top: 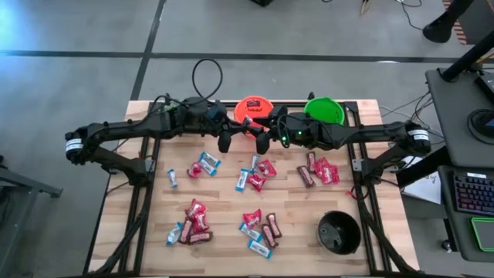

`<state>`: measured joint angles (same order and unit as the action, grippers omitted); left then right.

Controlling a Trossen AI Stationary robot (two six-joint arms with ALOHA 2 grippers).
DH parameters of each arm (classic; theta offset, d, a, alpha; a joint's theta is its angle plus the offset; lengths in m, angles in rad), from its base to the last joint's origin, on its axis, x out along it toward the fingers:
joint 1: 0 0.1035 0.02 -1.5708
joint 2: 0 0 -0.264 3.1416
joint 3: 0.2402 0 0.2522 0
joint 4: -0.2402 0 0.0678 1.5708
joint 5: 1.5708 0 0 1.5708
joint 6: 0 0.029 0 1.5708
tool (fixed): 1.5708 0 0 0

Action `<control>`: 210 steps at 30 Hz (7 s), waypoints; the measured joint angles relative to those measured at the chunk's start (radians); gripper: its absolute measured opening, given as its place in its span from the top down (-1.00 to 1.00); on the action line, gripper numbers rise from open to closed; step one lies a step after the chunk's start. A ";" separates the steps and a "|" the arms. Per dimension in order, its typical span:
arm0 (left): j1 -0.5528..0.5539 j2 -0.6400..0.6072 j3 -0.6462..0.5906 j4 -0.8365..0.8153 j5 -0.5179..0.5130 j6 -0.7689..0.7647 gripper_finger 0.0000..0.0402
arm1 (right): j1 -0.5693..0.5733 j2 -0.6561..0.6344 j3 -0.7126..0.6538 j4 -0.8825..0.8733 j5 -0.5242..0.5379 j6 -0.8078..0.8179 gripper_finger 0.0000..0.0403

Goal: Organize candy in baskets
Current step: Put the black chocolate into the green bucket, then put the red chocolate into the black bucket

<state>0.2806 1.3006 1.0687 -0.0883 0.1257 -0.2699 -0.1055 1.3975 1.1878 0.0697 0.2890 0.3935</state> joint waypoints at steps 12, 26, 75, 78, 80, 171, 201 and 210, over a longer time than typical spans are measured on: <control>0.001 0.000 0.000 0.020 0.021 0.000 1.00 | -0.012 0.026 0.000 0.049 -0.001 0.008 0.12; 0.006 0.002 0.000 0.027 0.021 0.000 1.00 | -0.026 0.027 0.000 0.066 -0.010 0.008 0.83; 0.011 -0.012 0.380 -0.574 0.051 0.277 0.18 | -0.218 -0.088 0.000 -0.439 0.059 0.068 0.96; 0.011 -0.013 0.384 -0.589 0.051 0.295 0.18 | -0.239 -0.132 0.000 -0.536 0.082 0.068 0.96; 0.011 -0.013 0.379 -0.600 0.050 0.306 0.18 | -0.256 -0.158 0.000 -0.605 0.095 0.068 0.96; 0.011 -0.014 0.445 -0.783 0.066 0.393 0.18 | -0.407 -0.191 0.127 -1.275 -0.498 0.149 -0.14; 0.011 -0.186 0.455 -0.956 0.090 0.467 0.18 | 0.075 -0.246 -0.131 -1.429 -0.234 0.740 -0.15; 0.011 -0.236 0.455 -0.960 0.097 0.460 0.18 | 0.108 -0.384 -0.327 -1.314 -0.233 0.921 -0.15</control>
<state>0.2916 1.0649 1.5242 -1.0485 0.2226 0.1906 0.0025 1.0140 0.8611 -1.2441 0.0559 1.3147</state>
